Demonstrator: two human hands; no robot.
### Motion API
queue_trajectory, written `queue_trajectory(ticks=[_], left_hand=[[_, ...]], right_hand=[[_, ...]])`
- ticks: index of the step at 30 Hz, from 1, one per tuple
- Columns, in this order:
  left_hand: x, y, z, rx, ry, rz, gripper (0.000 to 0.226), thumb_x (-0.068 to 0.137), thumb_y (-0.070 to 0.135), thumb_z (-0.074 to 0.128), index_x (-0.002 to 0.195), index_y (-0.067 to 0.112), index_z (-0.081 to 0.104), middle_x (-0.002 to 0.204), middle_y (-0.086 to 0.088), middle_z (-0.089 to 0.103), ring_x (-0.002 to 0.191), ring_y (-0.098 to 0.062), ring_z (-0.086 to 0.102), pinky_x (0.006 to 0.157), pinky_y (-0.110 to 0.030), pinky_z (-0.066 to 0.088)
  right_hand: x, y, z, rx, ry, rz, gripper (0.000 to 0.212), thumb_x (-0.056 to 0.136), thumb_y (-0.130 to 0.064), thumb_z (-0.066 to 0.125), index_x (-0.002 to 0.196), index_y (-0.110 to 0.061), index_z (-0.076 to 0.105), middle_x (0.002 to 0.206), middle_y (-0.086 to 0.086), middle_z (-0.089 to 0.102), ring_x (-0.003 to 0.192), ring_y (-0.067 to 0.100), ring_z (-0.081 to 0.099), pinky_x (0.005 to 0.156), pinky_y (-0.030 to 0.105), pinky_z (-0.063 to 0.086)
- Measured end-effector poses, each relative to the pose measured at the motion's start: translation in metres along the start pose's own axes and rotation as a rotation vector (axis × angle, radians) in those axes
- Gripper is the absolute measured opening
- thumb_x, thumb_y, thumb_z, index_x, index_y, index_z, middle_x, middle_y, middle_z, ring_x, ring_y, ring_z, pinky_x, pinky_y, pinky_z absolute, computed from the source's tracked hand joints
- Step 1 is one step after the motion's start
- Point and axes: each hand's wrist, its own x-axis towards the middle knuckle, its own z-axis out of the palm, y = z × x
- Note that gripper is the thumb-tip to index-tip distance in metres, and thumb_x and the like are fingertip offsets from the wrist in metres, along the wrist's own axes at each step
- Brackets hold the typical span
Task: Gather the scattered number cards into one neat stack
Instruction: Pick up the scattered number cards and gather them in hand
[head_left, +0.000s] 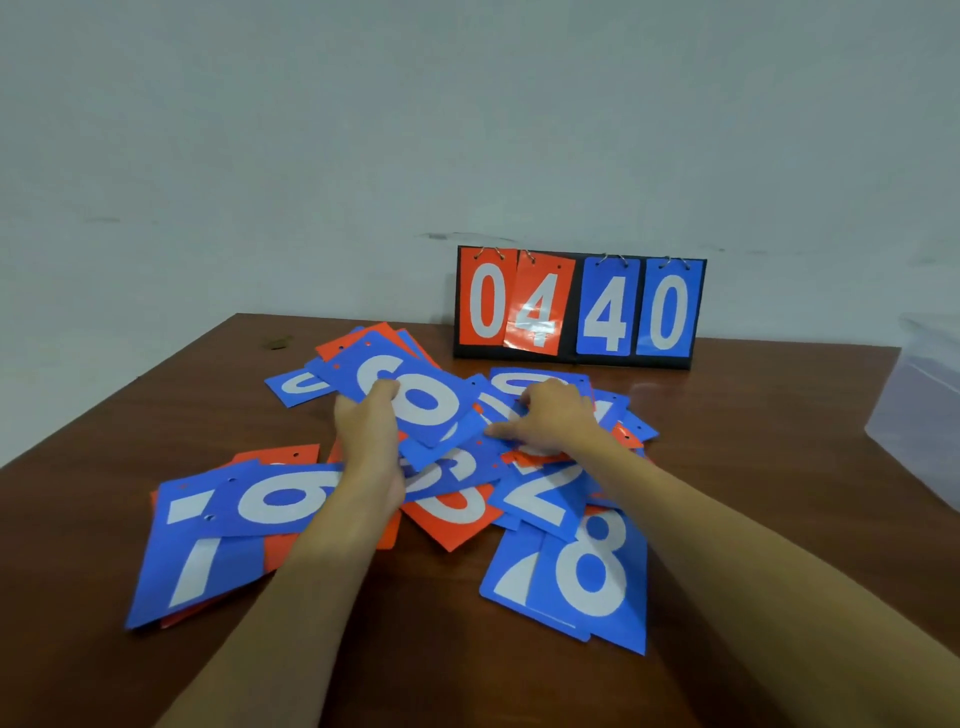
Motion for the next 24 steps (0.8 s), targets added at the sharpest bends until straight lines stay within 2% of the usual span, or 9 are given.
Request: queue_trajectory(ticks=[3,5,7,8,10,12,16,21,24], left_hand=[[0.003,-0.001,-0.002,0.009,0.002,0.023,0.035,0.086,0.012,0.067,0.119,0.015,0.057,0.097,-0.001,0.07,0.083,-0.021,0.07,0.069,-0.04,0.059],[0.004,-0.002,-0.003,0.028,0.007,0.012,0.038,0.086,0.01,0.067,0.122,0.014,0.056,0.101,-0.004,0.071,0.083,-0.023,0.071,0.066,-0.039,0.059],[0.004,-0.002,-0.004,0.04,0.008,-0.008,0.039,0.086,0.01,0.066,0.123,0.014,0.053,0.104,-0.006,0.07,0.083,-0.024,0.071,0.065,-0.039,0.059],[0.003,-0.002,-0.005,0.055,0.009,-0.012,0.04,0.086,0.01,0.066,0.123,0.014,0.052,0.105,-0.007,0.07,0.082,-0.025,0.071,0.064,-0.039,0.059],[0.002,-0.003,-0.006,0.101,0.003,-0.005,0.037,0.085,0.01,0.064,0.121,0.013,0.052,0.104,-0.008,0.07,0.079,-0.023,0.071,0.06,-0.035,0.059],[-0.003,-0.005,-0.006,0.153,-0.017,0.015,0.03,0.085,0.011,0.061,0.114,0.014,0.052,0.095,-0.006,0.068,0.071,-0.02,0.069,0.051,-0.03,0.057],[-0.014,-0.009,-0.003,0.24,-0.115,0.11,0.029,0.085,0.008,0.058,0.114,0.011,0.054,0.092,-0.004,0.068,0.07,-0.016,0.069,0.044,-0.023,0.051],[-0.023,-0.011,0.003,0.157,-0.225,0.048,0.022,0.089,0.019,0.061,0.11,0.016,0.058,0.093,-0.002,0.071,0.071,-0.016,0.071,0.051,-0.027,0.053],[-0.024,-0.016,0.006,0.202,-0.273,0.09,0.031,0.085,0.019,0.071,0.115,0.015,0.063,0.103,-0.002,0.073,0.084,-0.019,0.072,0.065,-0.033,0.058]], right_hand=[[0.004,-0.002,-0.005,0.149,-0.121,0.089,0.058,0.073,-0.052,0.074,0.108,-0.009,0.057,0.103,0.004,0.062,0.1,0.022,0.059,0.082,0.033,0.049],[0.003,0.005,-0.01,0.22,-0.123,0.108,0.043,0.082,-0.031,0.071,0.112,-0.002,0.06,0.11,0.011,0.065,0.1,0.025,0.062,0.08,0.034,0.053],[0.0,0.016,-0.013,0.324,-0.041,0.116,0.03,0.088,-0.014,0.063,0.108,0.007,0.065,0.106,0.02,0.067,0.097,0.03,0.064,0.082,0.04,0.055],[-0.004,0.023,-0.016,0.39,-0.016,0.123,0.025,0.089,-0.011,0.059,0.101,0.011,0.065,0.096,0.023,0.066,0.089,0.029,0.064,0.077,0.039,0.054],[-0.012,0.033,-0.022,0.539,0.001,0.131,0.017,0.09,-0.009,0.054,0.081,0.005,0.058,0.079,0.017,0.056,0.073,0.022,0.055,0.059,0.033,0.047],[-0.024,0.04,-0.031,0.706,0.021,0.116,0.02,0.093,-0.008,0.051,0.074,-0.007,0.051,0.072,0.007,0.054,0.065,0.015,0.051,0.054,0.024,0.039],[-0.043,0.04,-0.046,0.96,0.037,-0.014,0.02,0.095,-0.008,0.054,0.075,-0.012,0.057,0.076,0.004,0.062,0.07,0.017,0.057,0.069,0.033,0.05],[-0.056,0.023,-0.05,0.958,-0.073,-0.117,0.012,0.091,-0.007,0.06,0.08,-0.011,0.062,0.077,0.002,0.066,0.068,0.012,0.063,0.061,0.022,0.051],[-0.054,0.013,-0.051,0.877,-0.145,-0.143,0.009,0.09,-0.01,0.063,0.081,-0.008,0.065,0.074,0.002,0.068,0.06,0.007,0.064,0.057,0.018,0.052]])
